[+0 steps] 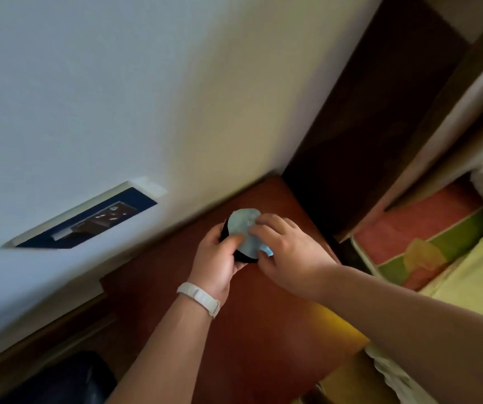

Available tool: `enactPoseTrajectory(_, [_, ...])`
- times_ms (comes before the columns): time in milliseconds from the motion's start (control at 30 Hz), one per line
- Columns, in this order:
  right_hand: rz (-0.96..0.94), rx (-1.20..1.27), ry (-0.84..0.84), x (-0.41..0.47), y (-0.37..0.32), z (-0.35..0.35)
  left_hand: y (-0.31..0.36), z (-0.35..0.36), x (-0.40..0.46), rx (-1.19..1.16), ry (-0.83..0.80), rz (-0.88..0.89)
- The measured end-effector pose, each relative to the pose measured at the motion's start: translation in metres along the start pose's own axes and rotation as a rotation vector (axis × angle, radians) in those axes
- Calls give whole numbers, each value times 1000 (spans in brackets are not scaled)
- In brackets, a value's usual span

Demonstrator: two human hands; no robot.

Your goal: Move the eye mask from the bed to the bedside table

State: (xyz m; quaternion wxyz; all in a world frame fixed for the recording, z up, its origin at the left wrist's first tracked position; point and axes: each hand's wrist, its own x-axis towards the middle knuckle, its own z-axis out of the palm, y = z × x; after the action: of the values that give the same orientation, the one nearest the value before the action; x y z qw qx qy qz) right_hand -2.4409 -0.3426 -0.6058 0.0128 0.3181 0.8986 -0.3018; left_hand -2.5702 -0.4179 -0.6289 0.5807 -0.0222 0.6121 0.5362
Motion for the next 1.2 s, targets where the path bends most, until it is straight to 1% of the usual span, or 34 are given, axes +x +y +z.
enactPoseTrajectory(133, [-17, -10, 12, 12, 11, 14, -12, 0, 21, -3, 15, 41])
enactPoseTrajectory(267, [-54, -38, -39, 19, 16, 25, -24, -4, 30, 59, 66, 111])
enactPoseTrajectory(400, [-98, -62, -39, 28, 12, 35, -29, -19, 32, 156, 129, 198])
enactPoseTrajectory(533, [-149, -118, -71, 35, 8, 44, -31, -34, 27, 358, 250, 313])
enactPoseTrajectory(600, [-177, -152, -89, 37, 9, 46, -30, -41, 22, 537, 351, 402])
enactPoseTrajectory(667, [-202, -165, -105, 37, 9, 46, -27, -46, 17, 736, 410, 544])
enactPoseTrajectory(700, [-211, -167, -115, 37, 8, 44, -25, -47, 15, 831, 394, 636])
enactPoseTrajectory(767, [-221, -150, -115, 37, 9, 40, -23, -47, 14, 1039, 298, 781])
enactPoseTrajectory(833, [-201, -118, -111, 37, 11, 37, -21, -45, 15, 1231, 222, 797])
enactPoseTrajectory(900, [-190, -121, -120, 38, 13, 36, -22, -44, 18, 1338, 195, 777])
enactPoseTrajectory(1067, [-207, -154, -132, 41, 13, 41, -30, -47, 21, 1374, 208, 792])
enactPoseTrajectory(1200, [-199, -160, -173, 43, 13, 40, -32, -42, 21, 1362, 228, 754])
